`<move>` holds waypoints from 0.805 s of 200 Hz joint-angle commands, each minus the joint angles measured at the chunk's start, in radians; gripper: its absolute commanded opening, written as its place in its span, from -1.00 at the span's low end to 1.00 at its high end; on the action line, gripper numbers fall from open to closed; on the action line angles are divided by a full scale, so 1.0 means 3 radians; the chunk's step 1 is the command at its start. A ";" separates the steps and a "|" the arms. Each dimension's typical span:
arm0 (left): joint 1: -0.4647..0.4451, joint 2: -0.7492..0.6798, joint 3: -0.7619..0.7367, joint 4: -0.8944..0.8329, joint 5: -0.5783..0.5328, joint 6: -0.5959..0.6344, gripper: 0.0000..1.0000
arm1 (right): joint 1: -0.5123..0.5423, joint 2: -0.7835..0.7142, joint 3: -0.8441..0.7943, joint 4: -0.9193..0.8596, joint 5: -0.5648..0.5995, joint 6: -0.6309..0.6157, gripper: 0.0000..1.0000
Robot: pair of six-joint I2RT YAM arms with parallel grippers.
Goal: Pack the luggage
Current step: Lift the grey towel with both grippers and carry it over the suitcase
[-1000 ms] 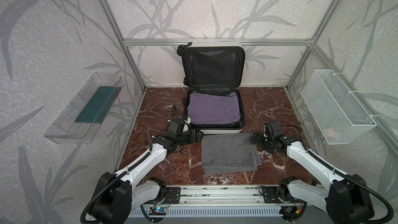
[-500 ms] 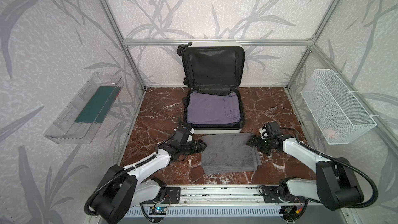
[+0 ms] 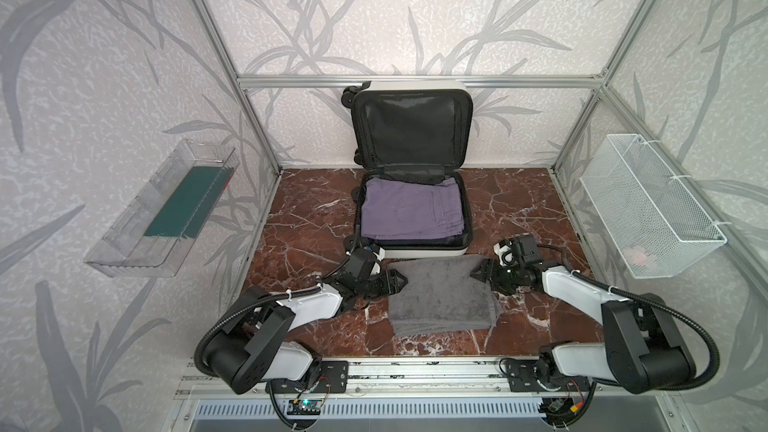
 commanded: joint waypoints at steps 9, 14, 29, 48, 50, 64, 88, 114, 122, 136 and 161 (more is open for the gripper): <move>-0.0050 0.0142 -0.0087 0.0324 0.0062 -0.0161 -0.08 | 0.0003 0.0114 -0.0149 -0.0028 -0.0095 0.0027 -0.18; -0.0052 0.0145 -0.0095 0.0369 0.0075 -0.0177 -0.19 | 0.0003 0.0114 -0.0155 -0.0013 -0.0117 0.0029 -0.31; -0.0064 0.0122 -0.0102 0.0441 0.0093 -0.0216 -0.54 | 0.0003 0.0092 -0.0174 0.0053 -0.0219 0.0028 -0.66; -0.0070 -0.0033 -0.0084 0.0415 0.0104 -0.0260 -1.00 | 0.0003 0.0013 -0.0193 0.0115 -0.0385 0.0027 -1.00; -0.0070 -0.0054 -0.0078 0.0403 0.0102 -0.0263 -1.00 | 0.0003 0.0001 -0.0191 0.0111 -0.0394 0.0030 -1.00; -0.0077 -0.0273 -0.0029 0.0217 0.0078 -0.0256 -1.00 | 0.0003 -0.0136 -0.0202 0.0077 -0.0442 0.0145 -1.00; -0.0087 -0.0752 0.0143 -0.0329 -0.0026 -0.0148 -1.00 | 0.0003 -0.0476 -0.0173 -0.0077 -0.0476 0.0220 -1.00; -0.0088 -0.1177 0.0384 -0.0887 -0.0119 -0.0007 -1.00 | 0.0003 -0.0890 -0.0083 -0.0289 -0.0525 0.0313 -1.00; -0.0087 -0.1265 0.0457 -0.1008 -0.0148 0.0040 -1.00 | 0.0003 -0.1008 -0.0038 -0.0357 -0.0549 0.0335 -1.00; -0.0087 -0.1399 0.0548 -0.1129 -0.0212 0.0086 -1.00 | 0.0003 -0.1188 0.0047 -0.0441 -0.0584 0.0396 -1.00; -0.0073 -0.1476 0.0858 -0.1413 -0.0244 0.0247 -1.00 | 0.0003 -0.1396 0.0215 -0.0482 -0.0576 0.0563 -1.00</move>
